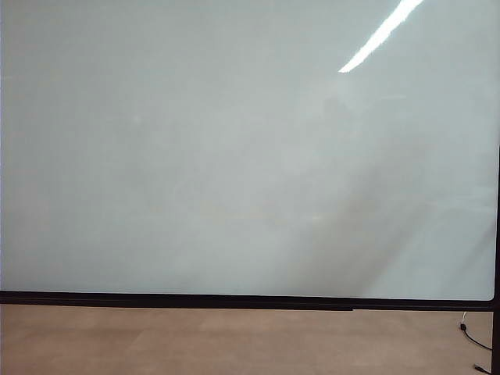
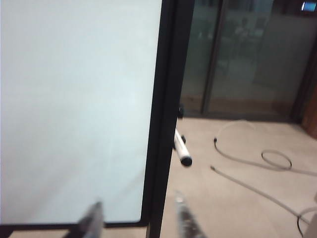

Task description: Pick up the pen on the shelf to the right of the whiteboard and draw a cross mark.

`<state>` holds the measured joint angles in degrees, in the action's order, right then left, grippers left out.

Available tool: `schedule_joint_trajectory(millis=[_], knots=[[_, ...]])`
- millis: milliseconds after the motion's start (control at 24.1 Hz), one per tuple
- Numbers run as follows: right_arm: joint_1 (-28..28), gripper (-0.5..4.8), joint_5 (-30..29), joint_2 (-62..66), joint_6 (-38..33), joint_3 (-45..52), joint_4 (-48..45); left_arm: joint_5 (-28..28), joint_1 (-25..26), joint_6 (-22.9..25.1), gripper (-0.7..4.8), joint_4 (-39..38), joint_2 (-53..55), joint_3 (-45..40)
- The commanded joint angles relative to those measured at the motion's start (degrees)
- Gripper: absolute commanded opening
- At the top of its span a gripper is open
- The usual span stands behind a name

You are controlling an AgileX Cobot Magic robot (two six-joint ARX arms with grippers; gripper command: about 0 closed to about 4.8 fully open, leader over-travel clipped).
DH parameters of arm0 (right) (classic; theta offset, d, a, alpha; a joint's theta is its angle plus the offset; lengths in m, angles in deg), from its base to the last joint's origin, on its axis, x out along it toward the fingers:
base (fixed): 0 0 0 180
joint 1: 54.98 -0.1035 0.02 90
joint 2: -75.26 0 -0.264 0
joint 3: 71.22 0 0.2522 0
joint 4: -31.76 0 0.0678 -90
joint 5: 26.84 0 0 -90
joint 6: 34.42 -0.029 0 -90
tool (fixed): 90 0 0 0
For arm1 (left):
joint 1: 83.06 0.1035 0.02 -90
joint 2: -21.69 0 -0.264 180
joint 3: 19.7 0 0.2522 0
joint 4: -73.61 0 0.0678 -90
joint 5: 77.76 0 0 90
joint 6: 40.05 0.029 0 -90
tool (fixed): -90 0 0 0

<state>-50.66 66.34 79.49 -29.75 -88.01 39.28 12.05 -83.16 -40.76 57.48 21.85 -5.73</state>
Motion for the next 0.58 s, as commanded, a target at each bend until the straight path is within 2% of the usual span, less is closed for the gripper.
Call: schedule_joint_trajectory(millis=[41, 331, 414, 580], knots=[[0.1, 1.81, 0.7, 2.8, 0.6, -1.2, -2.1, 0.0, 0.0, 0.3, -0.05, 0.7, 0.0, 0.2], [0.3, 1.82, 1.0, 10.4, 1.9, -3.3, -5.7, 0.0, 0.0, 0.3, -0.04, 0.7, 0.0, 0.2], [0.4, 2.15, 1.0, 12.4, 2.4, -3.3, -7.4, 0.0, 0.0, 0.3, -0.05, 0.7, 0.0, 0.2], [2.4, 2.22, -1.6, 16.3, 2.5, -3.3, -10.9, 0.0, 0.0, 0.3, -0.04, 0.7, 0.0, 0.2]])
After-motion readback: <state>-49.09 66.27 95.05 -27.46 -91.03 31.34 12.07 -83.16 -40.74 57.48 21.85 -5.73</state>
